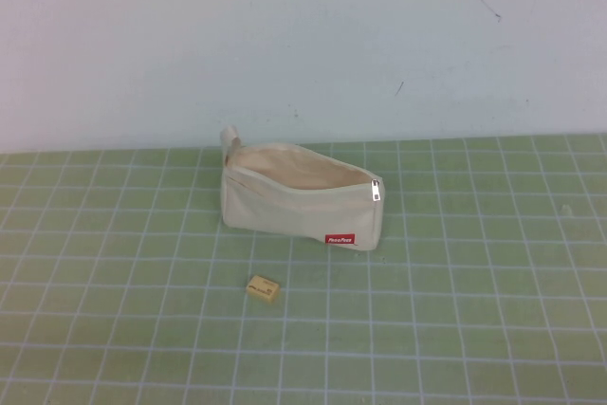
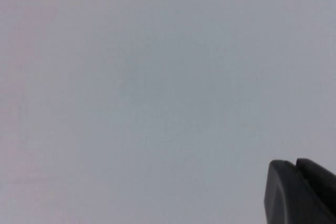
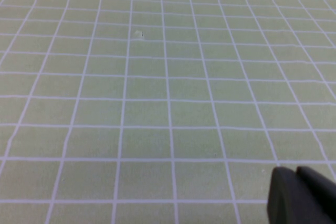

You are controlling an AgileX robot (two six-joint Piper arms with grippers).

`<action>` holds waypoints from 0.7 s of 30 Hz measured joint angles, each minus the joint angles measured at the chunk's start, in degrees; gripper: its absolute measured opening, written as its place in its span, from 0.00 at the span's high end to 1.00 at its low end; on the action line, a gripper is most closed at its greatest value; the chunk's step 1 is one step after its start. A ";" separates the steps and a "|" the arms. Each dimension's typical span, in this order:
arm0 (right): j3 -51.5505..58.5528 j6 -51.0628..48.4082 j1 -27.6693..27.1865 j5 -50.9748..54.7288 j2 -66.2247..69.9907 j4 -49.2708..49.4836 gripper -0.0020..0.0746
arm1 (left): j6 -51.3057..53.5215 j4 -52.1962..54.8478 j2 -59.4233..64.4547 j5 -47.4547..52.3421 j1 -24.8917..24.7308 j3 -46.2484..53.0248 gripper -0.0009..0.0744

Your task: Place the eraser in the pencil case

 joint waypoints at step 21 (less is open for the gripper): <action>0.00 0.00 0.00 0.00 0.00 0.00 0.97 | -8.84 -3.93 27.63 36.31 0.00 -24.59 0.99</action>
